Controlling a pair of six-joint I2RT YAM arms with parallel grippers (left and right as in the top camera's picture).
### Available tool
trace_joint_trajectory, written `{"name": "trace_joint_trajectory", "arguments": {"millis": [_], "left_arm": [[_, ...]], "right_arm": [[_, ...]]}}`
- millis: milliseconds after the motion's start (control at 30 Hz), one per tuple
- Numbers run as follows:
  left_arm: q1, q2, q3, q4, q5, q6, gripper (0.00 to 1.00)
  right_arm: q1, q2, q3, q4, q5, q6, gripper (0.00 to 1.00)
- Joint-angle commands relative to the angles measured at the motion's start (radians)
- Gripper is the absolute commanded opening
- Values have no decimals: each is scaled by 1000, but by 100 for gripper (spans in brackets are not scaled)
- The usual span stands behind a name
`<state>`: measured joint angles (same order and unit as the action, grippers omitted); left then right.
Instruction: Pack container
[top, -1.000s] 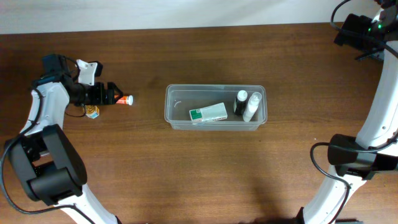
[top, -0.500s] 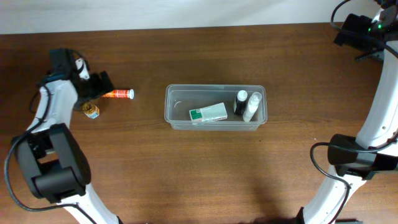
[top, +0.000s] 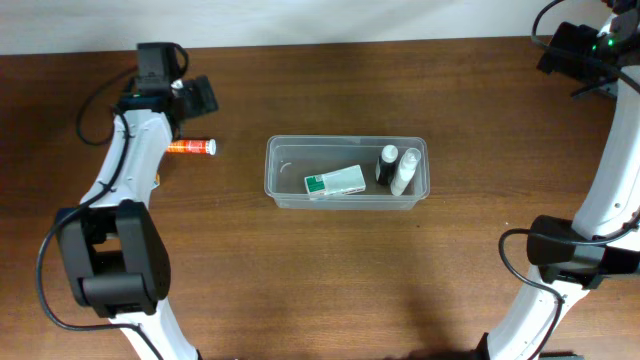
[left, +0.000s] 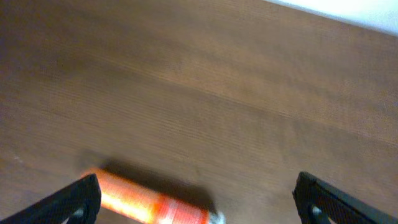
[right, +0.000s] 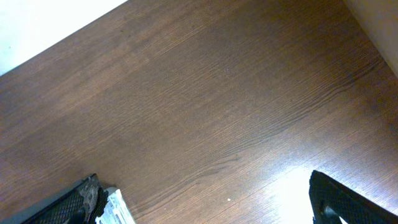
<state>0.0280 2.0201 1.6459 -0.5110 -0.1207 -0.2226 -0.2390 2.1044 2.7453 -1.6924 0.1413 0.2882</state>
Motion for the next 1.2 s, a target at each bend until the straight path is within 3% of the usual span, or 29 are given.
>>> {"name": "trace_joint_trajectory", "arguments": {"millis": [0,200,367,700,1000,1167], "left_arm": [[16,24,56,32,-34,115,99],[14,58,86,20,-3,320,99],[14,94,86,-22,92,571,99],[15,110,86,-221,99,1082,99],[19,126,85,-235,108,1330,99],[27,174,85,-234,108,1358,99]], "right_arm": [[-4,-11,8,-6,9,4,98],[-4,-11,8,-6,9,4,98],[-4,-11,8,-6,9,4,98],[-4,-11,8,-6,9,4,98],[-4,-11,8,-6,9,4,98],[-4,-11,8,-6,9,4,98]]}}
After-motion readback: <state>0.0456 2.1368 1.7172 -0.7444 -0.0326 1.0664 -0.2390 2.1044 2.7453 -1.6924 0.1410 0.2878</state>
